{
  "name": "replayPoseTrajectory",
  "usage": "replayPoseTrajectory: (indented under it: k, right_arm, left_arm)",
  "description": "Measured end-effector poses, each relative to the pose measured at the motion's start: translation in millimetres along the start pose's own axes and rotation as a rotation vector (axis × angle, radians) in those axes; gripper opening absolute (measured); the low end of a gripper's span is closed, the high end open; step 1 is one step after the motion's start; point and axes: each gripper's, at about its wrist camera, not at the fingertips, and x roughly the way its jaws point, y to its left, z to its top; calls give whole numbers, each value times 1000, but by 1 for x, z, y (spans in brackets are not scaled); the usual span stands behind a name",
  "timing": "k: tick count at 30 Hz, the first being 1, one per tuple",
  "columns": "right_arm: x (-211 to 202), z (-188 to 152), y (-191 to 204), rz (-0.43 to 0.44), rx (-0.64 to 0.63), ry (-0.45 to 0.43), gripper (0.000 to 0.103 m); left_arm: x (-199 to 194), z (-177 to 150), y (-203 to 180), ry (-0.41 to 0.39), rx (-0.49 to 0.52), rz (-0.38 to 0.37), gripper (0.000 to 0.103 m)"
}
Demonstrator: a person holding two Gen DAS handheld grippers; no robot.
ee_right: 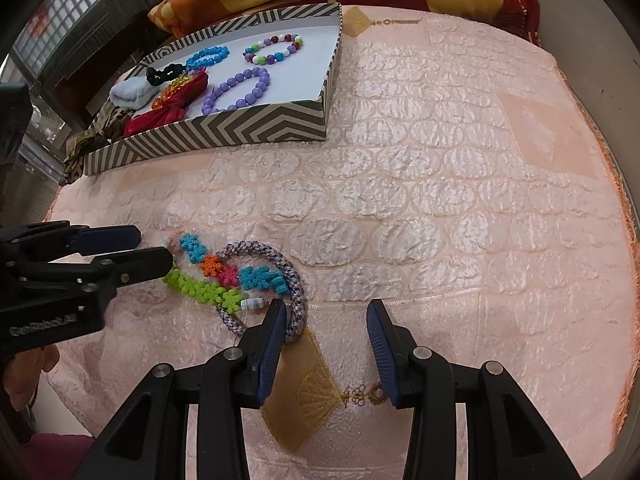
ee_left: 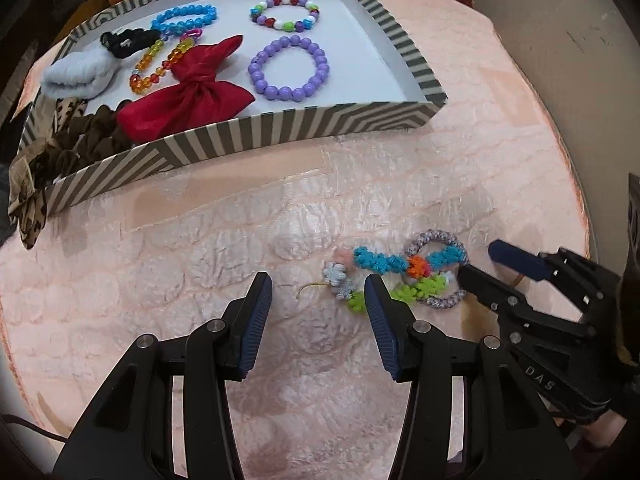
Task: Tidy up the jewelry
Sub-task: 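Move both tools toward the grey braided and teal-green bracelets on the bed, then grasp the grey braided bracelet with right tool while left grasps teal-green bracelets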
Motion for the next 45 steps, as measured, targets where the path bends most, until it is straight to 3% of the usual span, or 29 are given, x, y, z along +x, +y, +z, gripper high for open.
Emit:
replayPoseTrajectory:
  k: [6,13,19,26,30,33,36,41,43,45]
  right_arm:
    - [2,2,0,0,-8,7,40]
    - [3,3,1,3,-2,8,40]
    - [3,2,0,0,-6,10,40]
    - [4,3,0,-2,-9,4,40]
    - [4,1,1,-11,-12,-1,40]
    - [3,0,0,-22,-8,2,40]
    - [3,0,-3,-21,8,3,40]
    - [3,1,0,-23,5,9,40]
    - [3,1,2,-25,-2,9,40]
    - [4,2,3,-34,-12,2,40]
  left_arm:
    - [3,3,-1,1,19,34,48]
    - [3,13,-11,25,53,-50,48]
    - [1,16,-15,37,80,-74,48]
    - [4,18,-17,38,97,1,48]
    - [3,18,-14,36,122,69,19]
    - [0,17,0,48,102,88,14]
    - [-6,17,21,40,66,117,13]
    - [-10,17,35,44,19,75,15]
    - [-11,17,38,44,9,56,21]
    - [-11,19,39,45,5,26,35]
